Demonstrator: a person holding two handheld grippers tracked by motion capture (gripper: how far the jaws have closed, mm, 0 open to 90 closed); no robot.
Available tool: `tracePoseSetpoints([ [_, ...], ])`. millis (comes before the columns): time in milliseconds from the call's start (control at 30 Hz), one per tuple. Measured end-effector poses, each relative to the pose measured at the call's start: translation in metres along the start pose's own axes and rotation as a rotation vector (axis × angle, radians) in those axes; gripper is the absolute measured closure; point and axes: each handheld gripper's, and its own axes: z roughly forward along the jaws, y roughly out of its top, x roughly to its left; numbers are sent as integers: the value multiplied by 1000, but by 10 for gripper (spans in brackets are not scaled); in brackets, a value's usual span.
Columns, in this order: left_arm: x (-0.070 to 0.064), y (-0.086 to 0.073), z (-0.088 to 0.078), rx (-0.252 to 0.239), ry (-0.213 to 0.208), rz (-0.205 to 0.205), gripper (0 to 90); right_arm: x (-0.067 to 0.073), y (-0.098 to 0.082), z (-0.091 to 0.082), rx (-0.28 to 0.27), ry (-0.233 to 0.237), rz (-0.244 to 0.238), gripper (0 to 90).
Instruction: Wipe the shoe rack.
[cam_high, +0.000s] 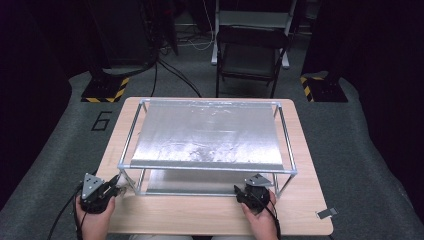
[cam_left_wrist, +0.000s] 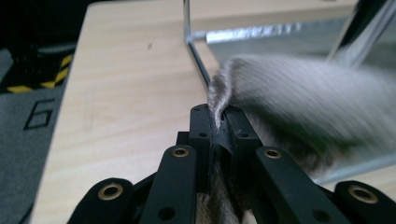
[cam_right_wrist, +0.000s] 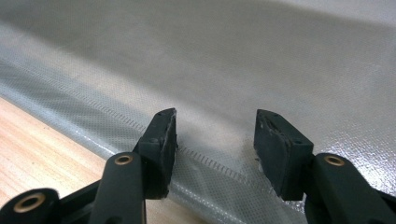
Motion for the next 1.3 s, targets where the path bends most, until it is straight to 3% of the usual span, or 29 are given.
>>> tracePoseSetpoints([
  [133, -2, 27, -17, -73, -19, 30, 830, 0, 0, 0, 0, -4, -5, 487],
  [233, -2, 35, -21, -98, -35, 37, 830, 0, 0, 0, 10, 0, -4, 487],
  [400, -2, 20, -7, -63, -55, 31, 832, 0, 0, 0, 8, 0, -5, 487],
  [433, -1, 7, 3, -28, -60, 17, 833, -1, 0, 0, 14, -6, -11, 487],
  [600, 0, -21, 21, 58, -62, -21, 834, 0, 0, 0, 11, -3, -9, 488],
  [700, 2, -16, 17, 59, -68, -17, 834, 0, 0, 0, 12, -3, -10, 488],
  [933, -2, 25, -13, -64, -69, 22, 833, 0, 0, 0, 12, -3, -10, 488],
  [1000, -3, 30, -18, -76, -71, 27, 833, 0, 0, 0, 11, -3, -9, 488],
  [1100, -3, 26, -15, -74, -74, 18, 833, 0, 0, 0, 11, -3, -8, 488],
  [1233, -2, 13, -5, -22, -77, 4, 833, 0, 0, 0, 11, -3, -9, 488],
  [1300, 0, 13, -6, -20, -79, -11, 833, 0, 0, 0, 11, -3, -9, 488],
])
